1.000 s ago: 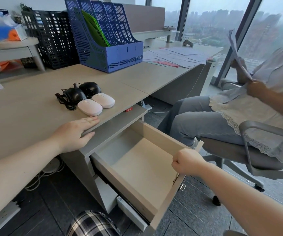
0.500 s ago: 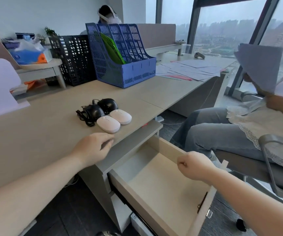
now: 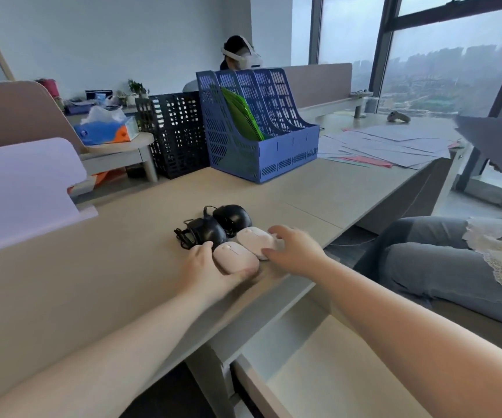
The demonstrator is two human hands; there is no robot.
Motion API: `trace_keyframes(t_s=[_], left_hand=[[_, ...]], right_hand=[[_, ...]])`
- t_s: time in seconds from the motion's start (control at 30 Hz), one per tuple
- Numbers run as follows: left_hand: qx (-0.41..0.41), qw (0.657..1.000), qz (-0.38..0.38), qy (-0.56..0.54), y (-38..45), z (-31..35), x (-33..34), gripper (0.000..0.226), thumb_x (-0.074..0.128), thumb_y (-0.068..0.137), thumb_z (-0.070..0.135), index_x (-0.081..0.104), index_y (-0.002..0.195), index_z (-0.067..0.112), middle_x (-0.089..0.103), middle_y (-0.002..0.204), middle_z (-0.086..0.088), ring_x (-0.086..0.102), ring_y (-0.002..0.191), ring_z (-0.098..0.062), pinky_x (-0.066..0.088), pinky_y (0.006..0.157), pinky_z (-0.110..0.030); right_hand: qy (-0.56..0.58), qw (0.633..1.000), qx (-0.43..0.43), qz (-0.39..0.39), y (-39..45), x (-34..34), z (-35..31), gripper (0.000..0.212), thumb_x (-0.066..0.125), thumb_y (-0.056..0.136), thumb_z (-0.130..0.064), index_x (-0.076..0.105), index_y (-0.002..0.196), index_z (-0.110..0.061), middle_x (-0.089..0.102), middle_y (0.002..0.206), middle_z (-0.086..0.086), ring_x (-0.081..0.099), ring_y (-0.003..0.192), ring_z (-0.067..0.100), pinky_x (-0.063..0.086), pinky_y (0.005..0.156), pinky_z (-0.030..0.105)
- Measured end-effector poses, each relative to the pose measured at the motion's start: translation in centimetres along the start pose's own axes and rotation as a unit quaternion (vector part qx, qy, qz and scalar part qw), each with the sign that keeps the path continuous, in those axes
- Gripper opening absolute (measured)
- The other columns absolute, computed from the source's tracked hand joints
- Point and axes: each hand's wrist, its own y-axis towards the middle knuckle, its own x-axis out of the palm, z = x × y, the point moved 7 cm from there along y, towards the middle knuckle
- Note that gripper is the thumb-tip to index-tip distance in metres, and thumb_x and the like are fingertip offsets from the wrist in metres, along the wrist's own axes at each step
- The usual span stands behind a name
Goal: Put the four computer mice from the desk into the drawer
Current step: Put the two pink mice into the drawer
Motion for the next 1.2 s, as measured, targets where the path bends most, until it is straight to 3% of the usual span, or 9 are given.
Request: trace_keyframes(t_s=[0.1,0.33,0.53,0.67,0.83,1.0,1.2], left_hand=[[0.011,1.0,-0.018,0.006,1.2,0.5,0.5,0.124,0.069,0.04,0.075,0.032,0.14,0.01,0.038,0.143,-0.007,0.032,0.134,-0.021,0.03,0.108,-0.033],[0.047,0.992,-0.006,0.115,2.4,1.2,0.8,0.104,0.068,0.044,0.078,0.046,0.123,0.014,0.053,0.129,-0.006,0.044,0.122,-0.027,0.034,0.105,-0.035],[0.055,0.993,0.036,0.095,0.7,1.8,0.4,0.124,0.07,0.042,0.074,0.028,0.141,0.012,0.042,0.141,-0.007,0.033,0.132,-0.025,0.024,0.109,-0.032],[0.086,0.993,0.07,0.051,-2.3,3.2,0.6,0.12,0.073,0.048,0.07,0.025,0.143,0.014,0.039,0.141,-0.002,0.029,0.132,-0.022,0.025,0.109,-0.032],[0.141,0.988,0.047,0.052,-7.5,6.4,4.3,0.117,0.07,0.051,0.07,0.025,0.142,0.012,0.04,0.137,-0.001,0.031,0.127,-0.02,0.024,0.106,-0.028],[0.145,0.987,-0.012,0.061,-10.3,7.4,8.8,0.118,0.068,0.055,0.069,0.02,0.144,0.009,0.033,0.142,0.0,0.025,0.133,-0.02,0.02,0.11,-0.026],[0.131,0.986,-0.044,0.093,-10.6,6.2,12.7,0.116,0.067,0.057,0.068,0.018,0.144,0.009,0.032,0.142,0.001,0.021,0.134,-0.019,0.02,0.111,-0.025]], right_hand=[[0.003,0.999,-0.012,-0.038,2.0,1.0,-1.1,0.06,0.062,0.082,-0.035,0.042,0.138,-0.026,0.055,0.134,0.003,0.049,0.123,0.026,0.044,0.099,0.039],[0.006,0.998,-0.007,-0.067,3.1,1.0,-2.3,0.061,0.065,0.083,-0.032,0.042,0.137,-0.014,0.055,0.133,0.009,0.051,0.121,0.029,0.043,0.096,0.035],[0.024,0.999,0.023,-0.014,0.8,-0.5,-0.6,0.065,0.069,0.077,-0.034,0.047,0.133,-0.011,0.057,0.132,0.009,0.053,0.121,0.028,0.045,0.097,0.036],[0.053,0.998,0.023,0.03,-3.2,-3.0,2.4,0.041,0.069,0.076,-0.03,0.063,0.112,-0.013,0.068,0.109,0.008,0.06,0.105,0.028,0.043,0.077,0.031],[0.093,0.994,0.039,0.032,-8.5,-4.5,6.2,0.051,0.074,0.076,-0.026,0.061,0.124,-0.019,0.066,0.118,-0.002,0.061,0.108,0.018,0.047,0.099,0.034],[0.08,0.996,0.046,0.007,-12.0,-3.6,9.4,0.057,0.074,0.076,-0.028,0.057,0.13,-0.022,0.063,0.12,-0.007,0.057,0.099,0.009,0.047,0.096,0.027],[0.077,0.992,0.098,-0.026,-13.3,-0.4,14.2,0.068,0.076,0.071,-0.032,0.052,0.134,-0.023,0.062,0.127,-0.004,0.06,0.112,0.016,0.047,0.099,0.03]])
